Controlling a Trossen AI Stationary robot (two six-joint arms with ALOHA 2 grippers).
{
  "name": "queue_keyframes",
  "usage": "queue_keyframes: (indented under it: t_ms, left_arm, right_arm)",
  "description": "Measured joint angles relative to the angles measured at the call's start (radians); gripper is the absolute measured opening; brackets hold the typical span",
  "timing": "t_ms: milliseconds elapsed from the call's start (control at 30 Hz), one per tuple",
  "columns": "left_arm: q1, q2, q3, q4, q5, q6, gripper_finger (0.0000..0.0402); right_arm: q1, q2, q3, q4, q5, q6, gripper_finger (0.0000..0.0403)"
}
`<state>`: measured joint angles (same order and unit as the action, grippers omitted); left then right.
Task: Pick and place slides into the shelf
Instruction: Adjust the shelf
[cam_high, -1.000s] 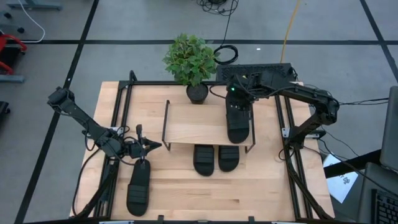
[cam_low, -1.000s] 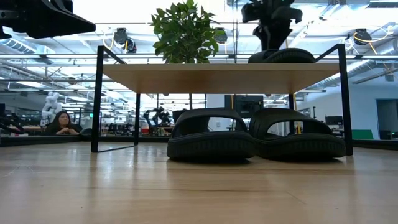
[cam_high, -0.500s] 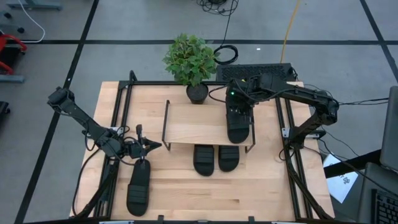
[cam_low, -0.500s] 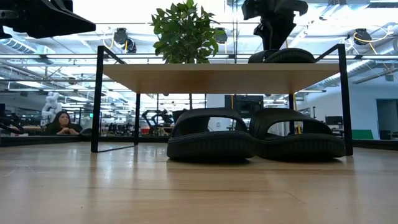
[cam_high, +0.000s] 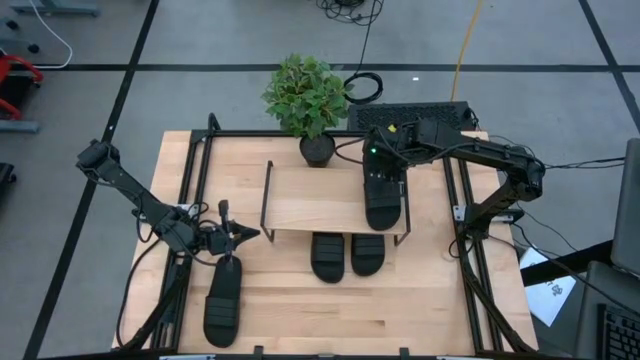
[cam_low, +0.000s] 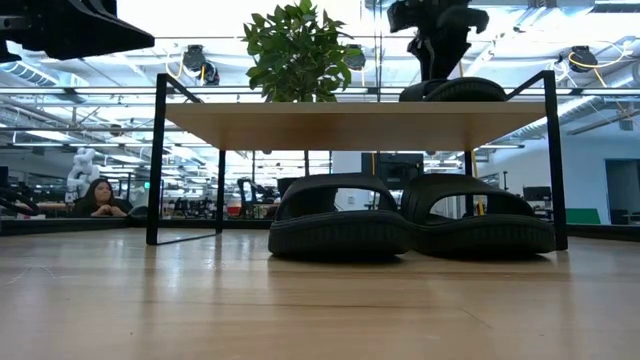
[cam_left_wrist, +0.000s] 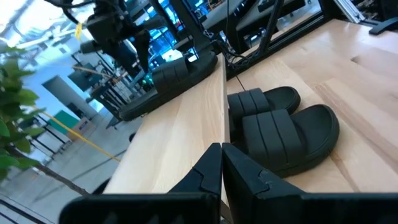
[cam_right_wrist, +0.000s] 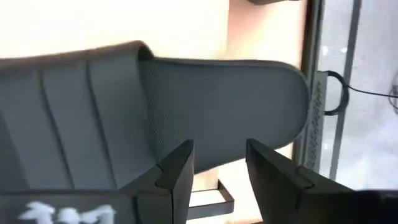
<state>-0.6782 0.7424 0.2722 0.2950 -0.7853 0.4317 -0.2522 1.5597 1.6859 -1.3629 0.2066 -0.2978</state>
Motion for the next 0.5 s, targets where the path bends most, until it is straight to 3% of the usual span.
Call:
queue_keyframes:
  t_ms: [233, 500]
  left_arm:
    - [0.0, 0.004, 0.0, 0.163, -0.028, 0.092, 0.0019]
    - [-0.011, 0.004, 0.0, 0.231, -0.262, 0.114, 0.0019]
  right_arm:
    - [0.017, -0.02, 0.0, 0.076, 0.027, 0.019, 0.0132]
    - [0.041, -0.132, 0.0, 0.177, 0.008, 0.005, 0.013]
